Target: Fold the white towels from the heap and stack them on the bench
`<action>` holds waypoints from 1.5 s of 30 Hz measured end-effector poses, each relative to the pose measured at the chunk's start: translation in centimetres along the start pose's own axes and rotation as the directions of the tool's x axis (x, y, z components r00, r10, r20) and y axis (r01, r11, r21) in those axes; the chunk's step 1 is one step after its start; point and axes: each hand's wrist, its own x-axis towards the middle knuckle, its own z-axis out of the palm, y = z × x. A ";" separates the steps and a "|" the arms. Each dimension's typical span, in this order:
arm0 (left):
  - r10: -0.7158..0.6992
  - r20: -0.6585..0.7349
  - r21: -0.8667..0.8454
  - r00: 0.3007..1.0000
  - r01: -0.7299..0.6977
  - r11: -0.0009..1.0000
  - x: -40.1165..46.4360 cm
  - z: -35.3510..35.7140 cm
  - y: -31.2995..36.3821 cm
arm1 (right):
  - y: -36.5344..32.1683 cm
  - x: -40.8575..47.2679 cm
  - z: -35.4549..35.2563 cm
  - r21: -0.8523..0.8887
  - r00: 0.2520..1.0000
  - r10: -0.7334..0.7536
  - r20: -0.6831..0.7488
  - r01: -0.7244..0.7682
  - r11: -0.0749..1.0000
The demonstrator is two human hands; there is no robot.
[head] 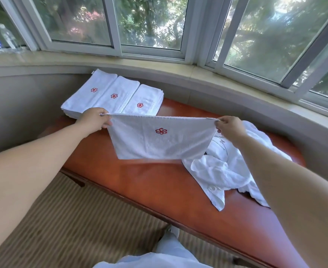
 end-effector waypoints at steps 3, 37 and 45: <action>-0.003 0.041 0.063 0.999 0.000 0.998 -0.6 0.0 -0.7 | 0.6 -0.6 0.5 -0.022 0.999 0.004 0.042 -0.003 1.000; -0.353 0.246 0.358 0.903 0.254 0.899 1.0 10.2 -17.1 | 12.7 -0.1 15.9 -0.099 0.839 0.331 0.433 -0.321 0.942; -0.449 0.159 0.289 0.879 0.393 0.873 6.8 14.5 -18.5 | 14.3 4.9 21.7 -0.084 0.836 0.443 0.323 -0.441 0.894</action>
